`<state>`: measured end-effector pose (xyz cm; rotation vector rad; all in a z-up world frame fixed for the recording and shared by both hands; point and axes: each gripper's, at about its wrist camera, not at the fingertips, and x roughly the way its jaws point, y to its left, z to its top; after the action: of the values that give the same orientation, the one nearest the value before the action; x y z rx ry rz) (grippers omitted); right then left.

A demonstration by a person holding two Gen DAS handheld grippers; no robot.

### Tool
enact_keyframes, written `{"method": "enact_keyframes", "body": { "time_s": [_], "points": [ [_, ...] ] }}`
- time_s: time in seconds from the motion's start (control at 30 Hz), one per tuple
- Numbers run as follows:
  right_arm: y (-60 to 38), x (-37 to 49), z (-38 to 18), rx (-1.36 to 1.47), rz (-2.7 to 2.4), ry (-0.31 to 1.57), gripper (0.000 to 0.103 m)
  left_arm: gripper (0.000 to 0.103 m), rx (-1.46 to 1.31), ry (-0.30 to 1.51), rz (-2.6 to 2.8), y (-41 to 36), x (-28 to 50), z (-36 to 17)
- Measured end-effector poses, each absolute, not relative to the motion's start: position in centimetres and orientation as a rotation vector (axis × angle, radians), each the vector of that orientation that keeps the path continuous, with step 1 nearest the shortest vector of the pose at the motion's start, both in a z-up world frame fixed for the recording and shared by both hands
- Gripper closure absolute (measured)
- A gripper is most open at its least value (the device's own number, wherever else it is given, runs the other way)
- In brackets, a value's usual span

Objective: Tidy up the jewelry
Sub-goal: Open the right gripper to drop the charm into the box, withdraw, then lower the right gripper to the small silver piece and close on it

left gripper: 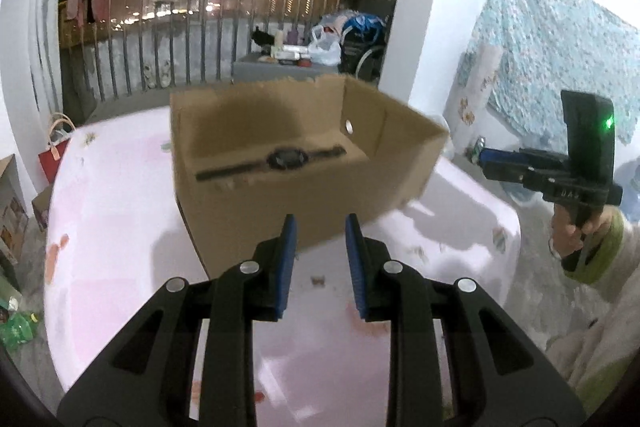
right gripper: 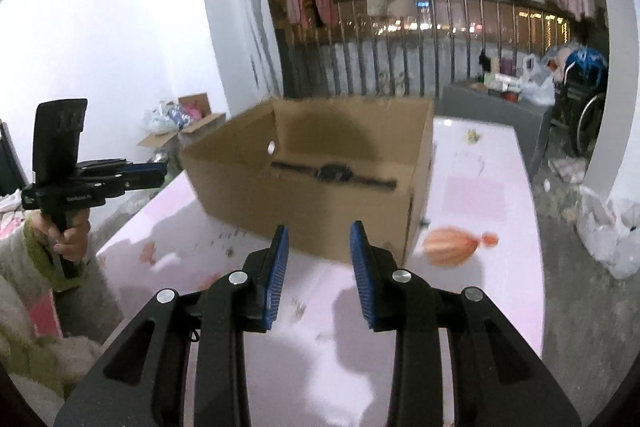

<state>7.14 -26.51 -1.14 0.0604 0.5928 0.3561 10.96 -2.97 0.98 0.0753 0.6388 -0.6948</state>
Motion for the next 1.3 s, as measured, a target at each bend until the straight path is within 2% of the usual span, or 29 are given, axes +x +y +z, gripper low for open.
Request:
{"method": "enact_keyframes", "body": {
  "time_s": [0.3, 0.57, 0.87, 1.3],
  "points": [
    [-24.7, 7.2, -6.3, 0.005, 0.392, 0.739, 0.071, 0.080, 0.180, 0.702, -0.733, -4.3, 11.0, -3.6],
    [-24.9, 8.4, -9.1, -0.044, 0.371, 0.803, 0.072, 0.080, 0.228, 0.730, -0.753, -5.2, 12.4, -5.2],
    [-24.6, 8.4, -9.3, -0.097, 0.368, 0.813, 0.088, 0.080, 0.244, 0.743, -0.759, -6.5, 13.0, -5.9],
    [-24.9, 8.8, -9.4, -0.064, 0.362, 0.813, 0.088, 0.080, 0.277, 0.750, -0.762, -7.2, 13.5, -6.4]
  ]
}}
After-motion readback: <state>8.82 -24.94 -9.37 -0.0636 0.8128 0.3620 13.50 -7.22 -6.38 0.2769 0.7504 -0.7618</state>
